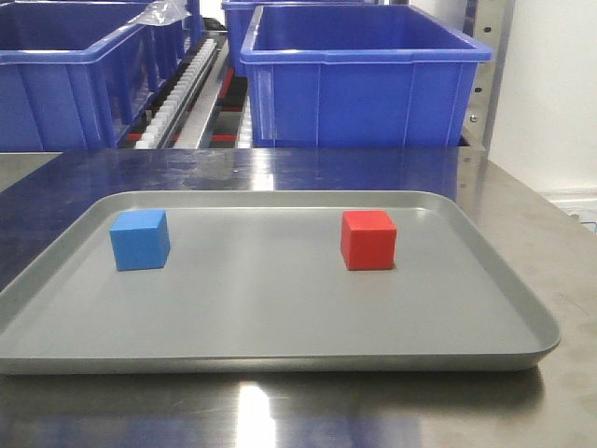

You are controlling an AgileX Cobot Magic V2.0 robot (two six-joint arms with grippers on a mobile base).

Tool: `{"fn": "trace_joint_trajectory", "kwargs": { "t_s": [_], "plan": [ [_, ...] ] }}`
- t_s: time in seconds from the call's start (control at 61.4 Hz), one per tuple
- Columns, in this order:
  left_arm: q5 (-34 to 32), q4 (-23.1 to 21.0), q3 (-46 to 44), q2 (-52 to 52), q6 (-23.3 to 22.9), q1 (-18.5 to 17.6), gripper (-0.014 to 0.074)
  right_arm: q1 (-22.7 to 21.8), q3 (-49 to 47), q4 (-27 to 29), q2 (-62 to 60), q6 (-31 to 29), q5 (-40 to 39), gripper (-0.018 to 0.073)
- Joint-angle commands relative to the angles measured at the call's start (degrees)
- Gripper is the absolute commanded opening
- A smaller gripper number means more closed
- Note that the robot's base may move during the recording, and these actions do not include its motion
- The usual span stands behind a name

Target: Sort and place red and blue blocks on shelf

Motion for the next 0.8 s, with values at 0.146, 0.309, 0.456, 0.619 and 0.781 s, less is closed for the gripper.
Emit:
{"fn": "trace_joint_trajectory", "kwargs": {
  "t_s": [0.146,0.309,0.456,0.619,0.781],
  "plan": [
    [-3.59,0.3,2.55,-0.91,-0.22,-0.03,0.0133,0.13,-1.18,-0.89,-1.05,-0.59,-4.76,0.0049],
    [-3.59,0.3,2.55,-0.91,-0.22,-0.03,0.0133,0.13,-1.18,-0.89,-1.05,-0.59,-4.76,0.0049],
    [-3.59,0.3,2.55,-0.91,-0.22,-0.03,0.0133,0.13,-1.18,-0.89,-1.05,-0.59,-4.76,0.0049],
    [-3.59,0.3,2.55,-0.91,-0.22,-0.03,0.0133,0.13,-1.18,-0.89,-1.05,-0.59,-4.76,0.0049],
    [-3.59,0.3,2.55,-0.91,-0.22,-0.03,0.0133,0.13,-1.18,-0.89,-1.05,-0.59,-4.76,0.0049]
  ]
}}
